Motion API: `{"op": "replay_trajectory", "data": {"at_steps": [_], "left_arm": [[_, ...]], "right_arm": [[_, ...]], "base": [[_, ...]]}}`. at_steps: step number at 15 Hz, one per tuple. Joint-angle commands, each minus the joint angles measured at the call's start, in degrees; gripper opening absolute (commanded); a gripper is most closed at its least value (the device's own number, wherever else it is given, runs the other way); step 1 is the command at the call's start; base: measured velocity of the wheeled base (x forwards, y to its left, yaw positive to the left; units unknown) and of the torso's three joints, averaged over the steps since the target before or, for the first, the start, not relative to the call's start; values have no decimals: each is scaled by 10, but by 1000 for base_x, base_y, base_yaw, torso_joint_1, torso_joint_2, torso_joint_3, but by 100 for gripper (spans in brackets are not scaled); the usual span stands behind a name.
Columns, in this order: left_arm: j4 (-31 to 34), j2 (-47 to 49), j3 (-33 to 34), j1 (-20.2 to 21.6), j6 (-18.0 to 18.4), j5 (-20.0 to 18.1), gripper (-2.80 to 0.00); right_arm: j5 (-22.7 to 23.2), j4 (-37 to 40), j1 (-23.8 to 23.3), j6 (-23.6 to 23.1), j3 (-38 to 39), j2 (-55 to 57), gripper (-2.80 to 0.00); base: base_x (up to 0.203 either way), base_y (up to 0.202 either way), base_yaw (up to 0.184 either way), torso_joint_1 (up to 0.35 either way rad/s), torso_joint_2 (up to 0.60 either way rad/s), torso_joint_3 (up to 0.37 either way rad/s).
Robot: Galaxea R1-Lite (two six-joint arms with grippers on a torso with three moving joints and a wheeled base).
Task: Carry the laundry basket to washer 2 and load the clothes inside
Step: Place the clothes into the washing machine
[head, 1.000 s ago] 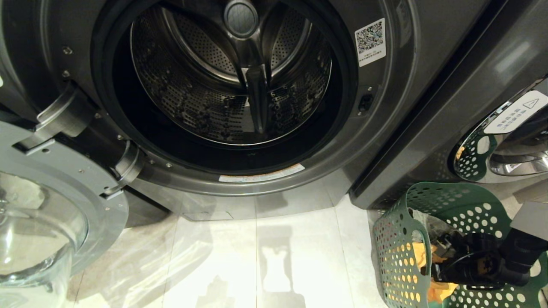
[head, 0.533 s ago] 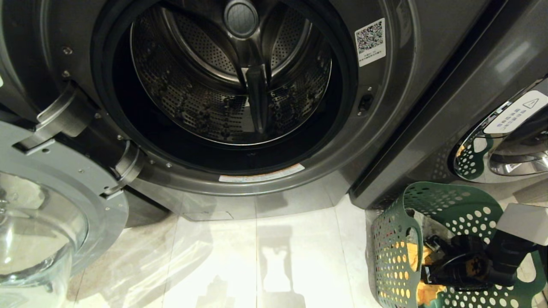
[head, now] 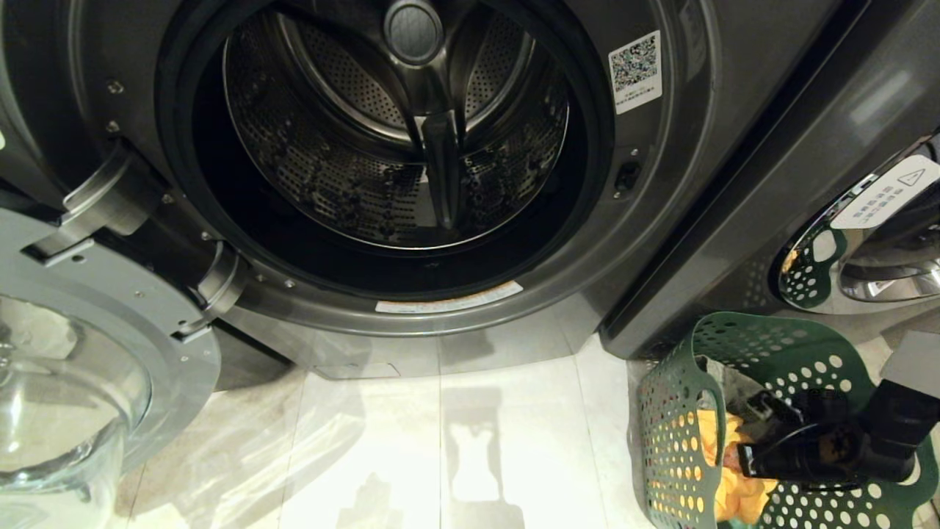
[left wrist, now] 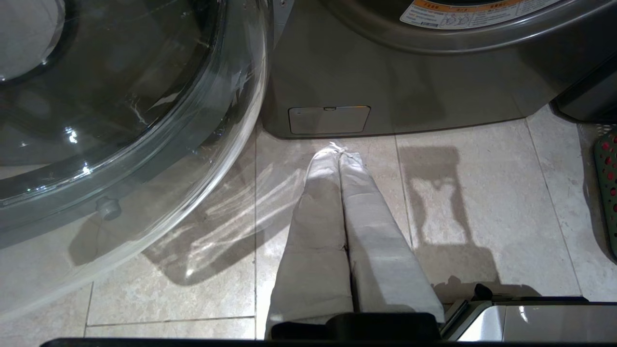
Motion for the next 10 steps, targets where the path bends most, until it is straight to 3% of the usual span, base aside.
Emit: {"op": "replay_trajectory", "data": {"at_steps": [1, 10], "left_arm": [[0, 1, 4, 0, 0, 0, -280], [0, 1, 4, 0, 0, 0, -280]], "right_arm": [[0, -2, -5, -1, 28, -69, -280], [-31, 3, -11, 0, 342, -481, -280]], "base": [[0, 0, 0, 0, 0, 0], [0, 0, 0, 0, 0, 0]]}}
